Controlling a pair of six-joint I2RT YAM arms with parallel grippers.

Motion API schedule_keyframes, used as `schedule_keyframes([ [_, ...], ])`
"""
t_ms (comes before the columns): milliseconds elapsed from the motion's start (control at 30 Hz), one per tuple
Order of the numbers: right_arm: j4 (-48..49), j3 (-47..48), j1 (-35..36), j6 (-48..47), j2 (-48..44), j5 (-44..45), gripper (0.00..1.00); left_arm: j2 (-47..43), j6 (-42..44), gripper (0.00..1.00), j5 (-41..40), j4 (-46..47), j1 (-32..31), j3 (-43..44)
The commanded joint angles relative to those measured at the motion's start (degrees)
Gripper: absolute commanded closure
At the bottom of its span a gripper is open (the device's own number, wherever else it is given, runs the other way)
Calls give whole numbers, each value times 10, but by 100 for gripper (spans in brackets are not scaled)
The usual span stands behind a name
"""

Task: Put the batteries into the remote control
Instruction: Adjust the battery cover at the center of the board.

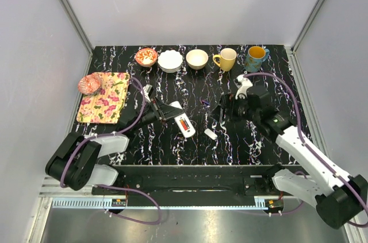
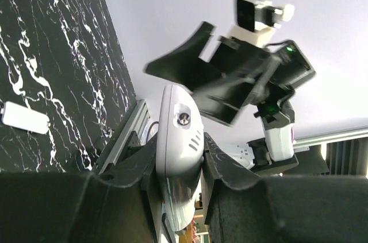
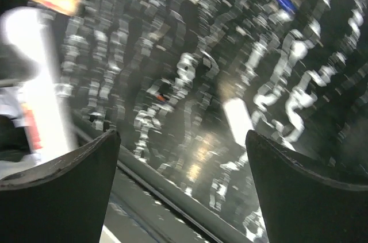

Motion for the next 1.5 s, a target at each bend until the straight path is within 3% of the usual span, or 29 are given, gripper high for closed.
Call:
schedule_keyframes([
  [0,-29,-16,5,-55,46,116,6,-57,20,100,16,17,4,-18],
  [200,-28,10,30,-70,152,134,14,-155,91,100,8,-126,5,-23],
  [400,-71,67,105,-117,280,206,11,-228,156,100,7,-239,5,-11],
  [600,-131,136,130,-155,351,233,20,-239,153,100,20,-234,6,-19],
  [733,-151,147,131,-180,373,234,22,-242,152,100,22,-230,6,-22],
  [900,-163,147,132,-187,400,214,33,-240,154,100,25,-227,6,-20],
  [1200,-149,142,133,-176,431,173,33,-230,148,100,32,-214,6,-22],
  [1467,-137,131,133,-160,446,166,42,-224,144,100,29,-204,6,-27],
])
